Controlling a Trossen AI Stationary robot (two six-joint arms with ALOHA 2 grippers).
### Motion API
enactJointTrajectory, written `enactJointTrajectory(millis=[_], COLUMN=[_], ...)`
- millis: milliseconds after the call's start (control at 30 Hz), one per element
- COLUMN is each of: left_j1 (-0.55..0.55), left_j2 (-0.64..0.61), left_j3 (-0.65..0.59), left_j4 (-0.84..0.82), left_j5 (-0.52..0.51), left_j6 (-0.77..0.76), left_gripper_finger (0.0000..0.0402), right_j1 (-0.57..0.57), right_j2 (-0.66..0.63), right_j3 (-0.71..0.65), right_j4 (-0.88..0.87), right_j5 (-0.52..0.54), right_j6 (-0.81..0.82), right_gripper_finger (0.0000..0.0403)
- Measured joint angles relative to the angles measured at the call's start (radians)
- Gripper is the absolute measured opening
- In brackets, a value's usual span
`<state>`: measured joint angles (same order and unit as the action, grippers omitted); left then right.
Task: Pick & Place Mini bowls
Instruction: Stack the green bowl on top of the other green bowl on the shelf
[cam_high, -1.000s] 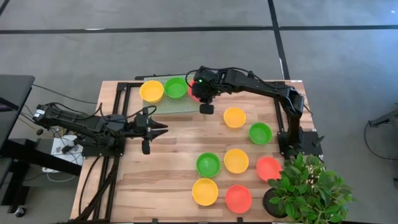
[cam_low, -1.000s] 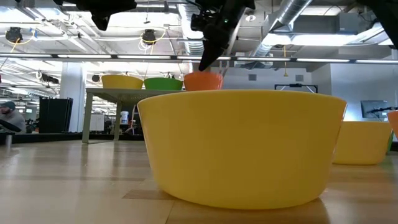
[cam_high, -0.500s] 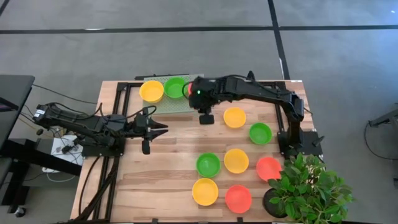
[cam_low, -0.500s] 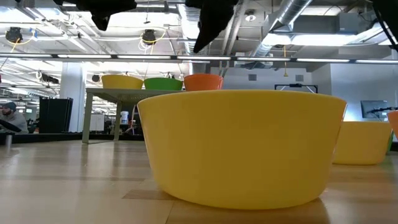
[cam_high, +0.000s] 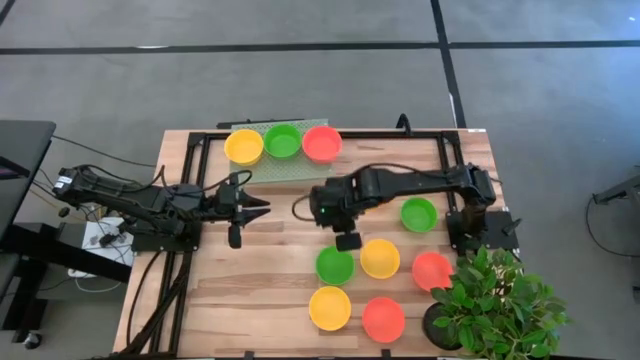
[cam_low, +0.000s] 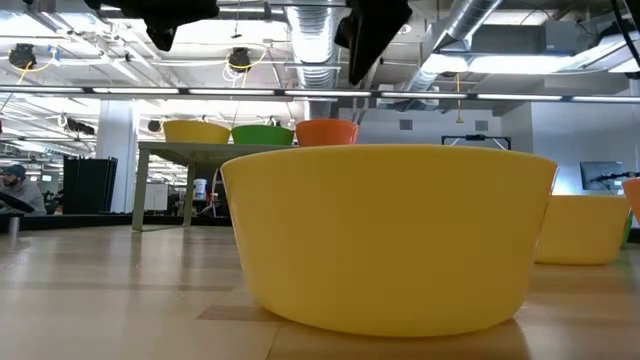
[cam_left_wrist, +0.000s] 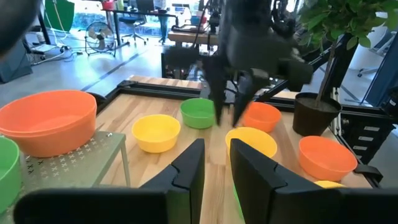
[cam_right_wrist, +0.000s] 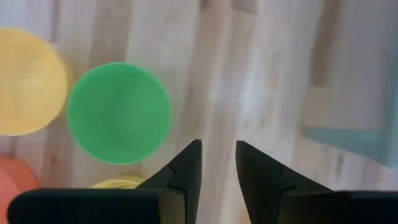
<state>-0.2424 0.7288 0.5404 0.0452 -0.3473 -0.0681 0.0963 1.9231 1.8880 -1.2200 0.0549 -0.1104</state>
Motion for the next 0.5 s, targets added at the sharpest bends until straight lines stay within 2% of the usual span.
enactJointTrajectory(millis=[200, 400, 500], left_j1=[0.0, 0.0, 0.0], left_j2=[0.0, 0.0, 0.0], left_j3=[0.0, 0.0, 0.0], left_j4=[-0.001, -0.003, -0.003], left_j5=[0.0, 0.0, 0.0], left_j6=[0.0, 0.0, 0.0], left_gripper_finger=[0.0078, 0.0078, 0.0078], right_j1=[0.022, 0.092, 0.142], right_j2=[0.0, 0.0, 0.0], right_j3=[-0.17, -0.282, -0.317], right_j4=[0.098, 0.141, 0.218], right_j5=[-0.185, -0.212, -0.214], right_j6=[-0.003, -0.003, -0.002], right_gripper_finger=[0.0093, 0.0093, 0.0093])
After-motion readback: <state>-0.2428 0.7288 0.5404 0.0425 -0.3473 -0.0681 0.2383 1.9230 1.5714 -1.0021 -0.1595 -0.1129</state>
